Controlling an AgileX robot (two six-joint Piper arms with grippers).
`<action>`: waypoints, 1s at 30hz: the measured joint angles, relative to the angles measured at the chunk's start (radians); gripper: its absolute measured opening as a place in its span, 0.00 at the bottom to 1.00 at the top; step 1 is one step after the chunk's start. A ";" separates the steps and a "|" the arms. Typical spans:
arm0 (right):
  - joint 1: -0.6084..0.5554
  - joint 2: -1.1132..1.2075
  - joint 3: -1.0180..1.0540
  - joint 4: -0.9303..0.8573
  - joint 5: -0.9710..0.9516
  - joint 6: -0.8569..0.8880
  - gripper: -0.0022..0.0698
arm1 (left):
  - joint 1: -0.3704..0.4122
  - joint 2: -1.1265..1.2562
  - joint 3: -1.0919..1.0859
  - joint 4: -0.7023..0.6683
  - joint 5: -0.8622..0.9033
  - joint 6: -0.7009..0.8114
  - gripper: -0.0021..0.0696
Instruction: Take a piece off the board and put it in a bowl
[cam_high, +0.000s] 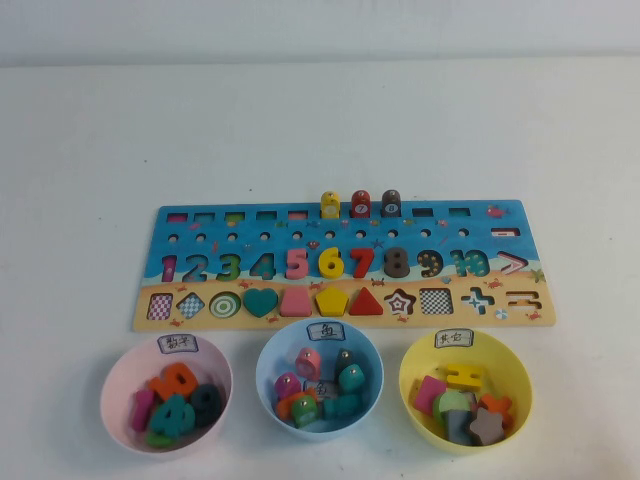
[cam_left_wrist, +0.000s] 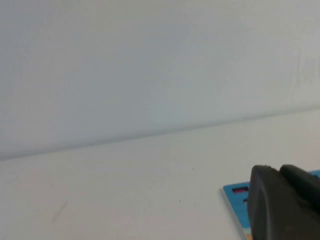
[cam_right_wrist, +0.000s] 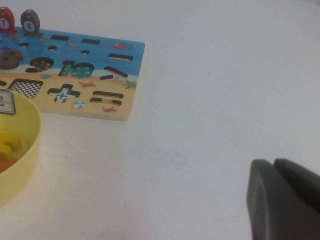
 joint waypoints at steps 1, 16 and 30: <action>0.000 0.000 0.000 0.000 0.000 0.000 0.01 | 0.003 -0.015 0.000 0.046 0.032 -0.043 0.03; 0.000 0.000 0.000 0.000 0.000 0.000 0.01 | 0.020 -0.029 0.002 0.146 0.397 -0.213 0.03; 0.000 0.000 0.000 0.000 0.000 0.000 0.01 | 0.020 -0.029 0.002 0.152 0.440 -0.213 0.03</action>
